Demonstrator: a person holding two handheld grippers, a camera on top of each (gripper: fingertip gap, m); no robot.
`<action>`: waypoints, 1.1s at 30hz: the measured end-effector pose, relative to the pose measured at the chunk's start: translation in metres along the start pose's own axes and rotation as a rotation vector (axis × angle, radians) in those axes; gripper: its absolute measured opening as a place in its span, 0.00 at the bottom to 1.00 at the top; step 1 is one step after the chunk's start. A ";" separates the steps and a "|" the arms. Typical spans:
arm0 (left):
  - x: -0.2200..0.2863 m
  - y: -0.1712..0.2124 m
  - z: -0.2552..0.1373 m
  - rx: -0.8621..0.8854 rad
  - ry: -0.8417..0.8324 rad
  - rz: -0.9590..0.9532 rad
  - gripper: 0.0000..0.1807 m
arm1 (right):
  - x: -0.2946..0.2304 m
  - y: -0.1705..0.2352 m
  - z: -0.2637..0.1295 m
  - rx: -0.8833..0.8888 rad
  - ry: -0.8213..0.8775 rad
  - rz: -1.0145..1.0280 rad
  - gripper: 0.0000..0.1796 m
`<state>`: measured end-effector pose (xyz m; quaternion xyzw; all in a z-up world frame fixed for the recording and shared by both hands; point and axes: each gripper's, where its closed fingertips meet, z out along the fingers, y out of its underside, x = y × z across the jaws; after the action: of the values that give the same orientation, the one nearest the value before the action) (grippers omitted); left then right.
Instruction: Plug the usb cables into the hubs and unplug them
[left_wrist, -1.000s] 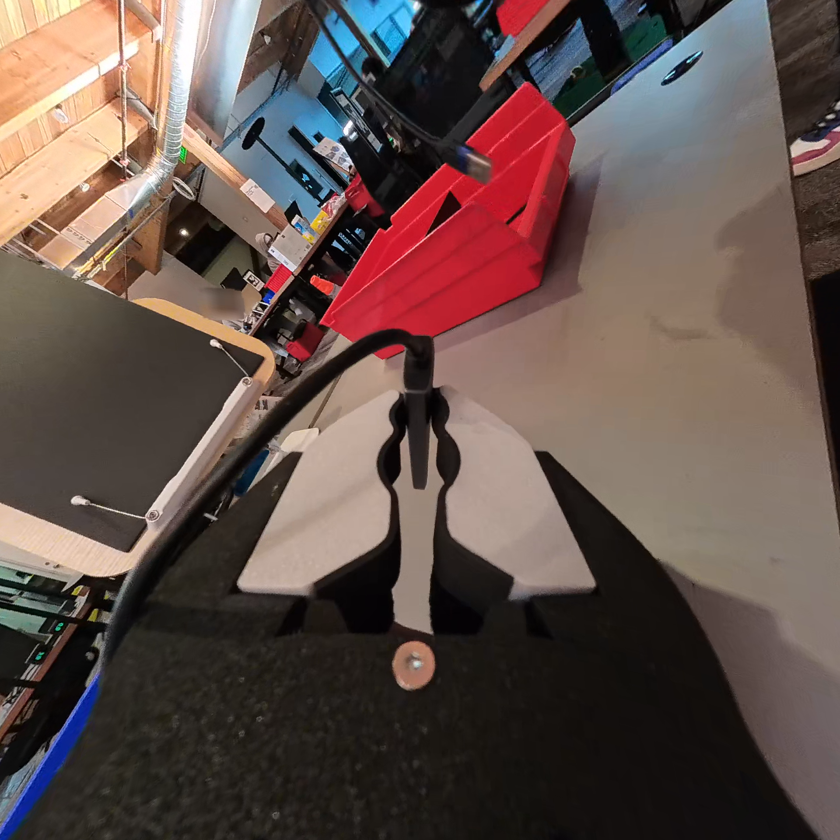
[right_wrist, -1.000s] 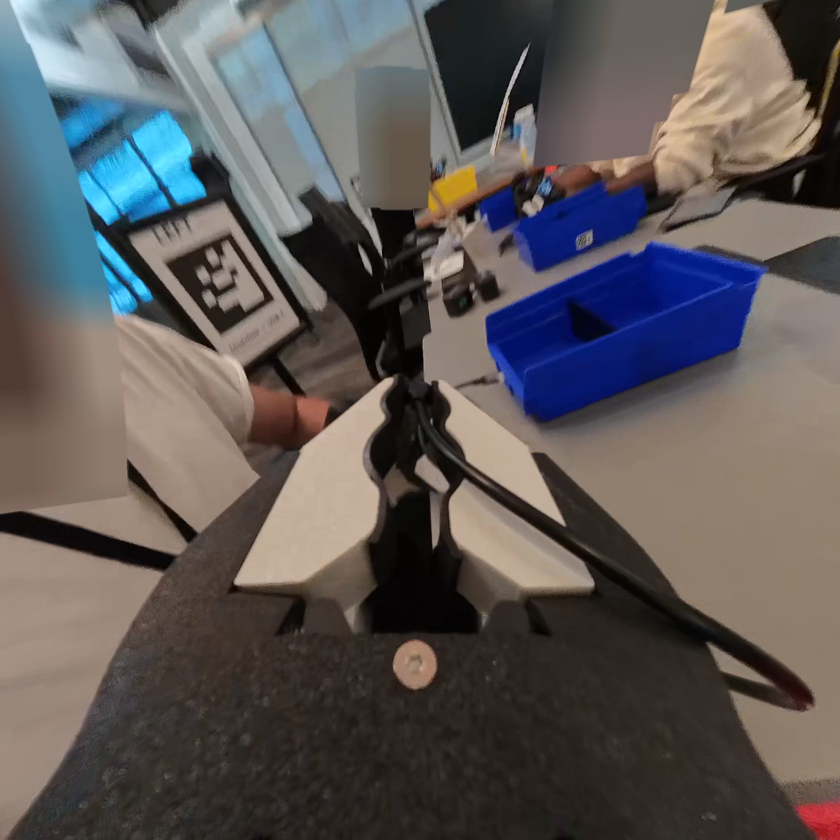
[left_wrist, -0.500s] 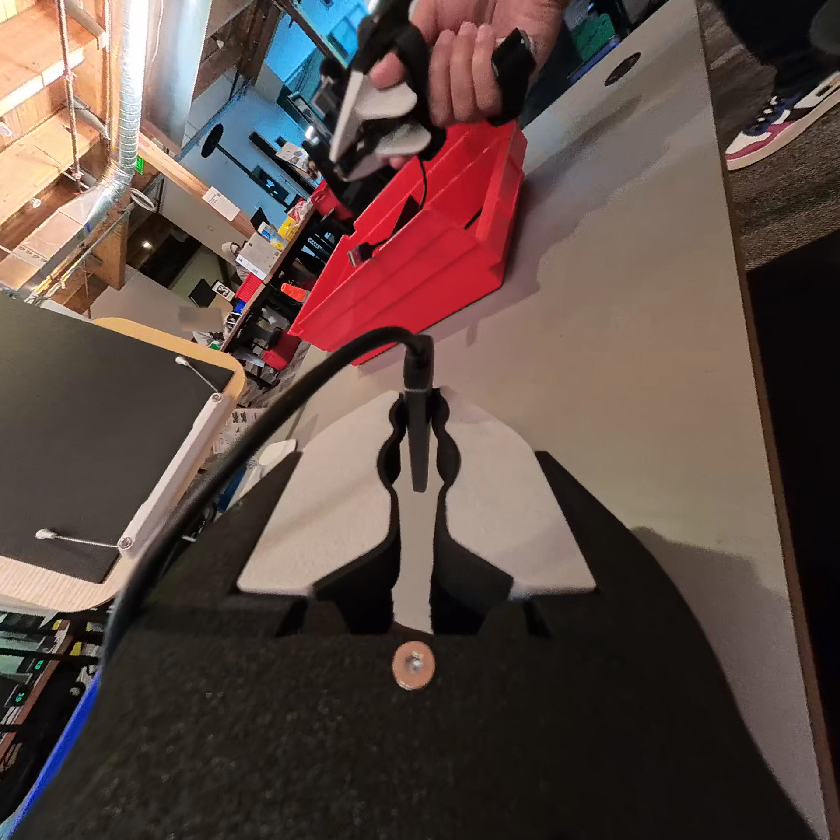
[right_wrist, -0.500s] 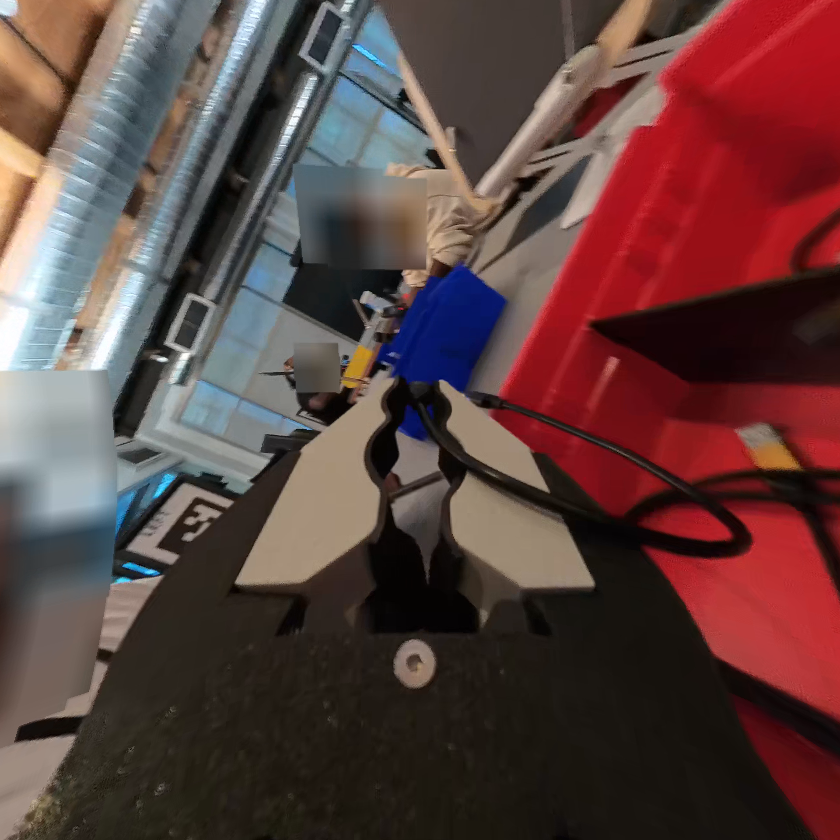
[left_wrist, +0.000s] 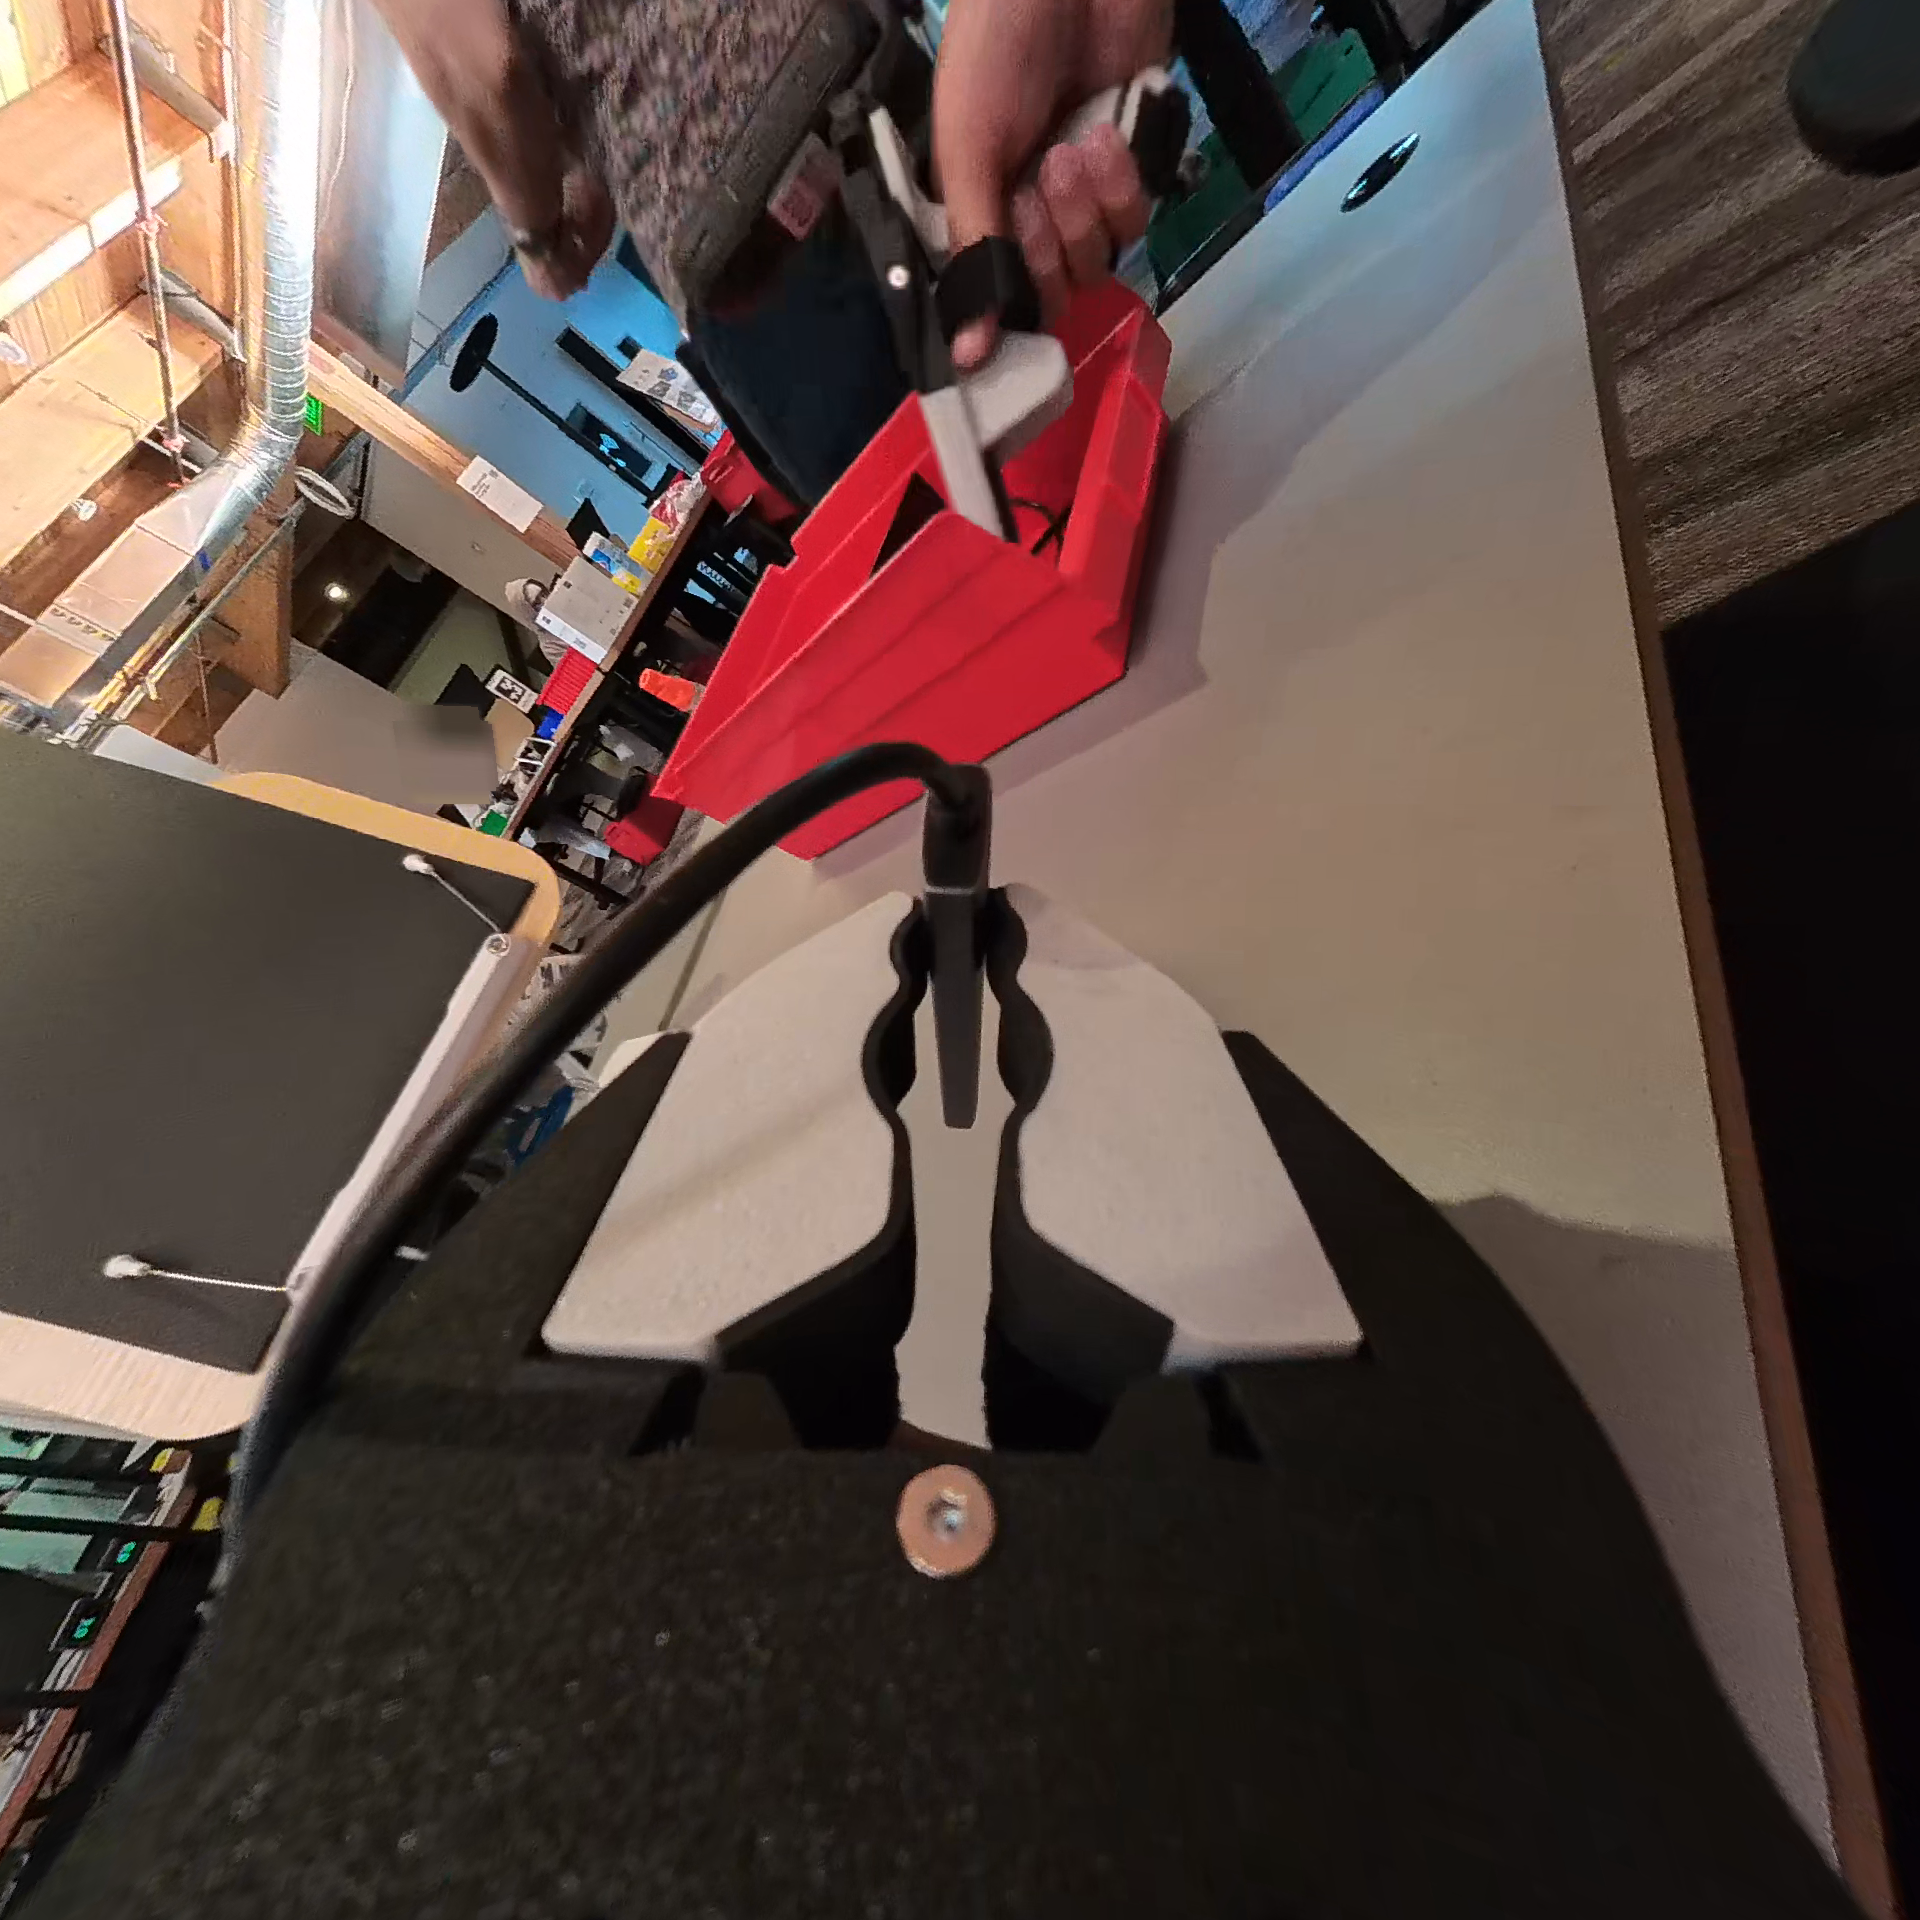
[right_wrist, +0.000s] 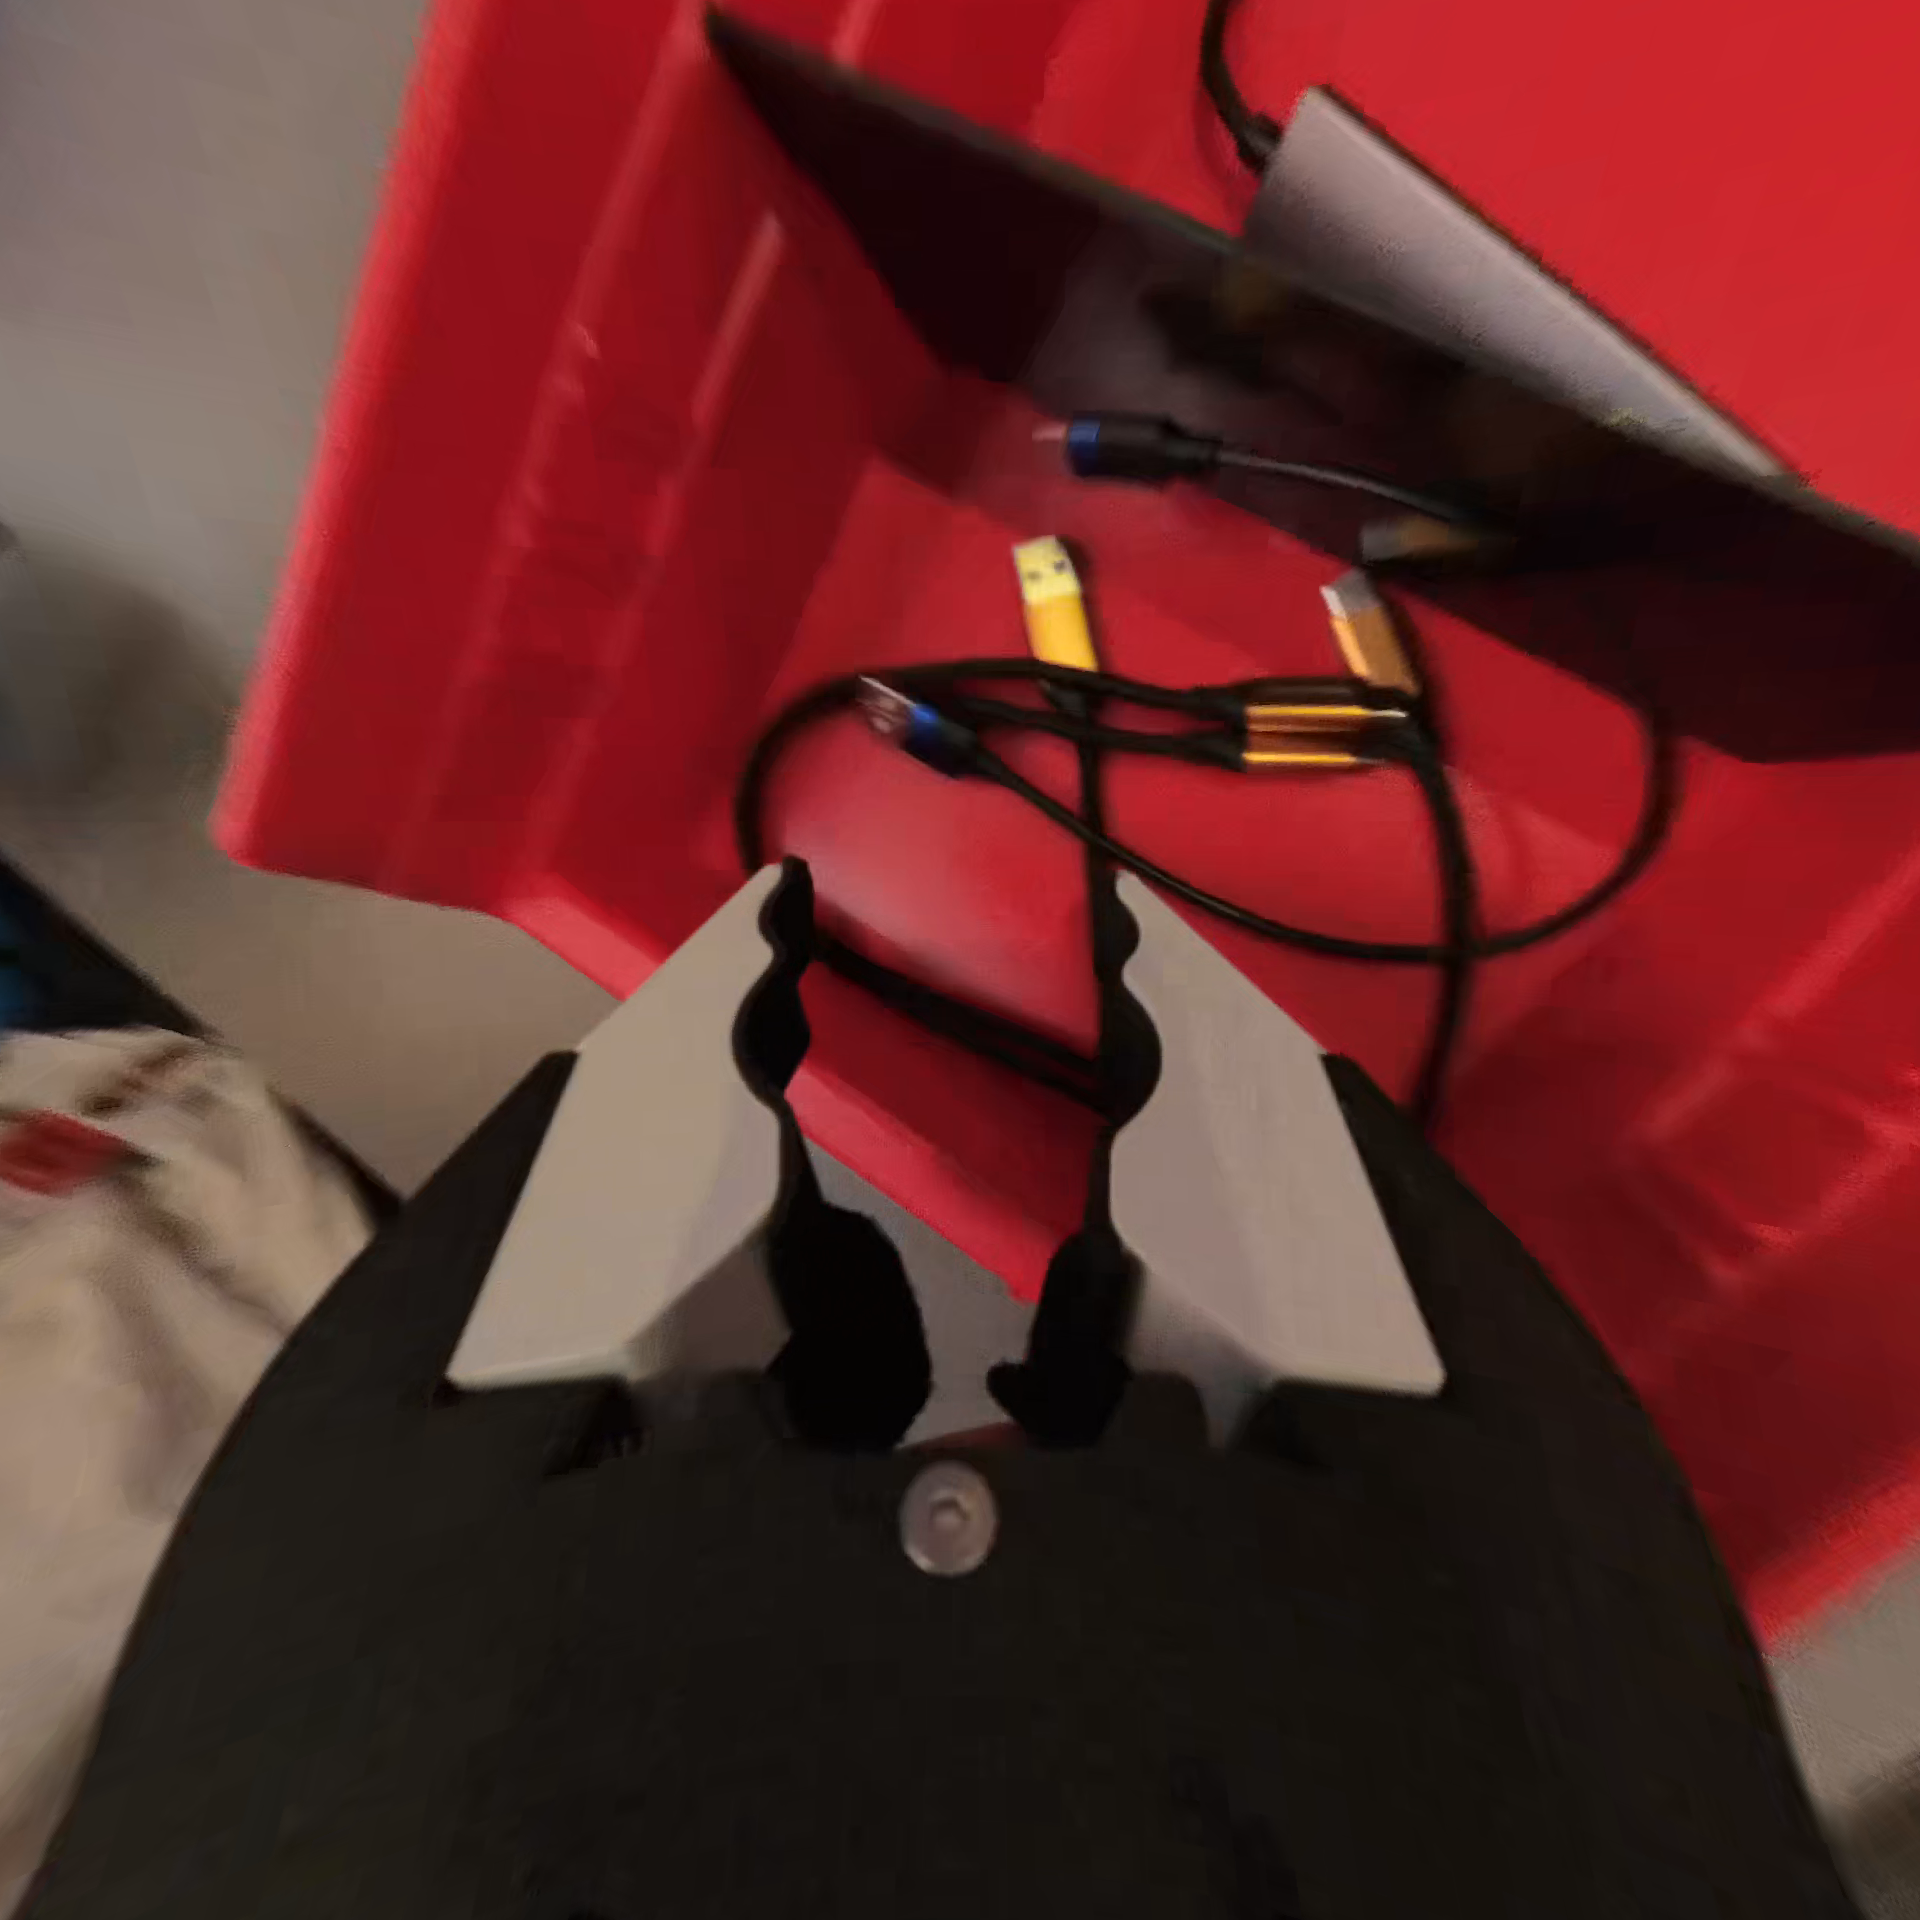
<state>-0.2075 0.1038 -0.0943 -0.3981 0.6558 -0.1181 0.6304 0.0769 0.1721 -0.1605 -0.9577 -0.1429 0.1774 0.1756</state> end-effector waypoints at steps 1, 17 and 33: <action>-0.002 0.000 -0.001 0.000 -0.010 -0.006 0.06 | 0.005 0.002 -0.004 -0.036 0.067 -0.051 0.31; -0.025 -0.036 -0.021 0.305 0.307 -0.894 0.06 | -0.305 -0.013 0.035 0.455 -0.441 -0.927 0.24; 0.010 -0.046 -0.016 0.229 0.388 -0.761 0.19 | -0.210 -0.068 -0.110 0.775 -0.196 -0.845 0.05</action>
<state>-0.2044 0.0614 -0.0689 -0.5092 0.5514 -0.4866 0.4471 -0.0829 0.1307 0.0233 -0.6624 -0.4531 0.2193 0.5548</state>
